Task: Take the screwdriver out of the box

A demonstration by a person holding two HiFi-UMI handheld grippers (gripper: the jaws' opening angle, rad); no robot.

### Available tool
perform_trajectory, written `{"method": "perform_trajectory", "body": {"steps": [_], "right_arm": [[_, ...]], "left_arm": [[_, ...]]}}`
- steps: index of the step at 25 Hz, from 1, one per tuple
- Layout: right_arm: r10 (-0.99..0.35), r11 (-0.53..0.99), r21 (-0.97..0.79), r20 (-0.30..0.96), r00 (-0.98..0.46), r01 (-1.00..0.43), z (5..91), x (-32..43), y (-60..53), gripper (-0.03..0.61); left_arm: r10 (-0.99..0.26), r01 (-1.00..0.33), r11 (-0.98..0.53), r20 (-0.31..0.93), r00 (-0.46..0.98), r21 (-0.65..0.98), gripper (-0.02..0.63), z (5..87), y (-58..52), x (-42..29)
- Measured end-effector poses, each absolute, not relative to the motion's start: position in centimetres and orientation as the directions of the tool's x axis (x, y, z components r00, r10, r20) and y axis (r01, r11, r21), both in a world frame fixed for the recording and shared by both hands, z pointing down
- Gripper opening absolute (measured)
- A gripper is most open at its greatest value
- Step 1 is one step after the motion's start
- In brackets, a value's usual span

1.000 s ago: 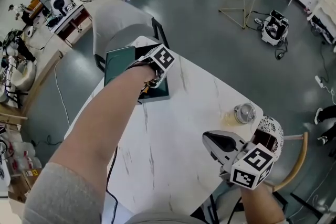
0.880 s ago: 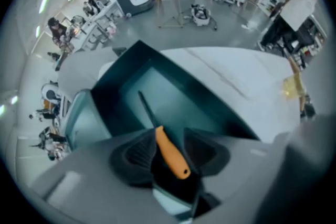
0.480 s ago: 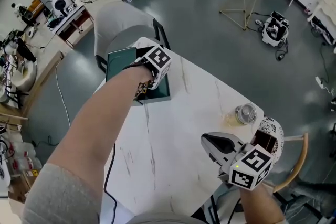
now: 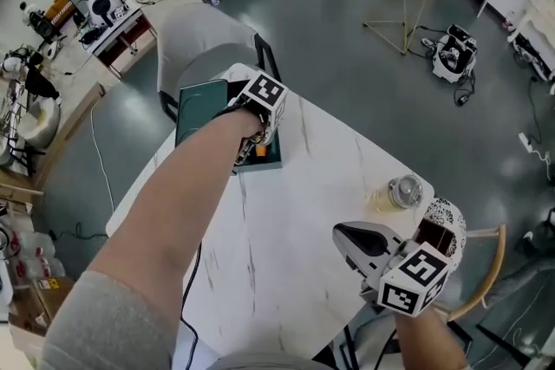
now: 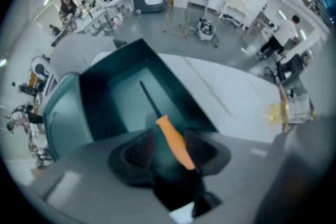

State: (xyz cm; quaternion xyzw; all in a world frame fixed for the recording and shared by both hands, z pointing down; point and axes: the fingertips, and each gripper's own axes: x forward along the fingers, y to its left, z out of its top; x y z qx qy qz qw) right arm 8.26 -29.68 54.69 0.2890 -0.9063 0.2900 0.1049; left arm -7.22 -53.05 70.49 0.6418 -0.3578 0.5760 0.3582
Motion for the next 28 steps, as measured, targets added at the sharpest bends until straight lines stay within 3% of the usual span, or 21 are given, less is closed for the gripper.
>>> {"method": "perform_trajectory", "body": {"steps": [3,6,10,16,28], "right_arm": [[-0.464,0.664,-0.465,0.358,-0.81,-0.586,54.6,8.2,-29.6,0.008],[-0.467,0.66,-0.463,0.365,-0.805,-0.592,54.8,8.5,-29.7,0.008],[-0.467,0.658,-0.466,0.363,-0.806,-0.591,54.5,8.3,-29.6,0.008],[-0.466,0.67,-0.451,0.362,-0.808,-0.589,53.6,8.2,-29.5,0.008],[-0.449,0.72,-0.41,0.34,-0.827,-0.56,49.9,8.3,-29.3,0.008]], "left_arm": [[-0.008,-0.895,-0.431,0.991,0.133,0.117,0.175,71.7,-52.0,-6.2],[-0.012,-0.912,-0.364,0.978,0.21,0.191,0.114,71.8,-51.7,-5.9],[-0.053,-0.918,-0.325,0.964,0.26,0.229,0.107,71.5,-51.7,-5.9],[-0.163,-0.921,-0.277,0.931,0.328,0.276,0.102,68.1,-53.0,-6.6],[-0.392,-0.878,-0.347,0.799,0.455,0.33,0.101,55.1,-50.4,-6.7]]}}
